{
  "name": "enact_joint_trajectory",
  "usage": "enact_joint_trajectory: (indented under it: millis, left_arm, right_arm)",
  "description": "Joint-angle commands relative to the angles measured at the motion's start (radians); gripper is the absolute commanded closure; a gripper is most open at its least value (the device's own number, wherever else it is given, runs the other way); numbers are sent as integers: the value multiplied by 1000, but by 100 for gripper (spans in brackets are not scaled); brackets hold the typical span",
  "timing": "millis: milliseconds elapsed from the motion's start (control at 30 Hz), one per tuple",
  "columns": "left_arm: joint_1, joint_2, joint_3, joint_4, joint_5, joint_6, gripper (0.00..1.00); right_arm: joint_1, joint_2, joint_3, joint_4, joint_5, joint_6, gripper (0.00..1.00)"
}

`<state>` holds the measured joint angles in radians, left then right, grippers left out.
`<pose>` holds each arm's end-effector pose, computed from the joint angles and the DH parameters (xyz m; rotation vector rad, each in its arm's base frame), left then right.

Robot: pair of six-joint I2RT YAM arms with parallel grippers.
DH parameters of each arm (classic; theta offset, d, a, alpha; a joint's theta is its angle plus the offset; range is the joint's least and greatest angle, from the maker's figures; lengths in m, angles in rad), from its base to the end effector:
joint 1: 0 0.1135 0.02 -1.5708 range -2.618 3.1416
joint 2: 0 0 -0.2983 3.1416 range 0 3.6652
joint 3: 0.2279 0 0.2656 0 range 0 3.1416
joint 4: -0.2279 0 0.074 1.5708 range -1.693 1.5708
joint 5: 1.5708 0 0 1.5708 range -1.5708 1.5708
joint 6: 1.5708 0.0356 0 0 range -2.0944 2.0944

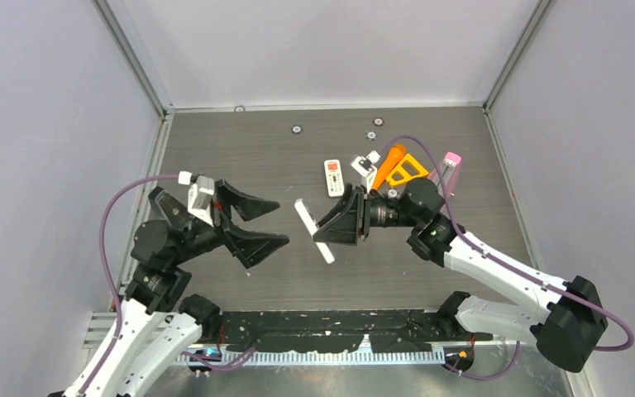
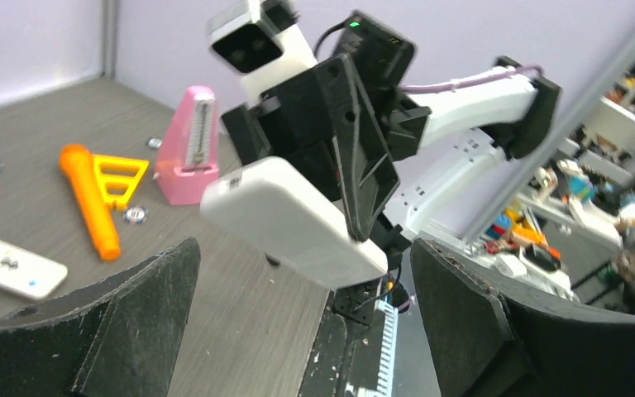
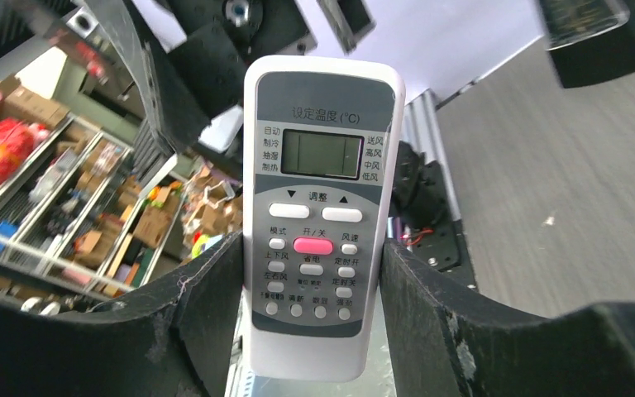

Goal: Load the batteries into the remote control

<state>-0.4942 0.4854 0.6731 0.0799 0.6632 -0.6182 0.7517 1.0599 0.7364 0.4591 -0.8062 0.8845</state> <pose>0.0755 -0.0656 0.3869 0.5310 1.4020 -1.3454 0.1551 0.1801 0.3617 -0.6811 1.6662 1.8239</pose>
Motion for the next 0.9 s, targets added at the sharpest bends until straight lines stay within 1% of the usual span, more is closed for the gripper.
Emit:
enact_joint_trajectory:
  millis: [0, 100, 167, 200, 233, 367, 533, 600, 667, 767, 867]
  left_arm:
    - [3, 87, 134, 89, 237, 108, 0]
    - [3, 135, 196, 71, 336, 141, 0]
    - [3, 170, 252, 8, 465, 186, 0]
    - [3, 186, 270, -12, 505, 203, 0]
    - [3, 199, 280, -18, 545, 210, 0]
    - [3, 239, 292, 5, 683, 208, 0]
    - [-1, 237, 282, 79, 702, 202, 0]
    - [-5, 242, 285, 97, 702, 192, 4]
    - [-11, 254, 285, 123, 706, 169, 10]
    - [-19, 273, 284, 147, 717, 139, 23]
    - [-21, 284, 277, 157, 726, 129, 34]
  right_arm:
    - [46, -23, 49, 135, -98, 67, 63]
    - [85, -27, 79, 135, -117, 67, 62]
    - [113, -26, 99, 114, -123, 46, 62]
    - [123, -23, 106, 103, -123, 24, 62]
    - [139, -20, 122, 77, -122, 15, 62]
    - [174, 11, 158, 63, -124, 0, 62]
    - [203, 43, 191, 70, -136, 13, 62]
    - [208, 59, 196, 71, -141, 15, 62]
    - [214, 77, 198, 88, -144, 27, 62]
    - [222, 101, 200, 126, -151, 65, 62]
    - [228, 115, 204, 175, -156, 98, 62]
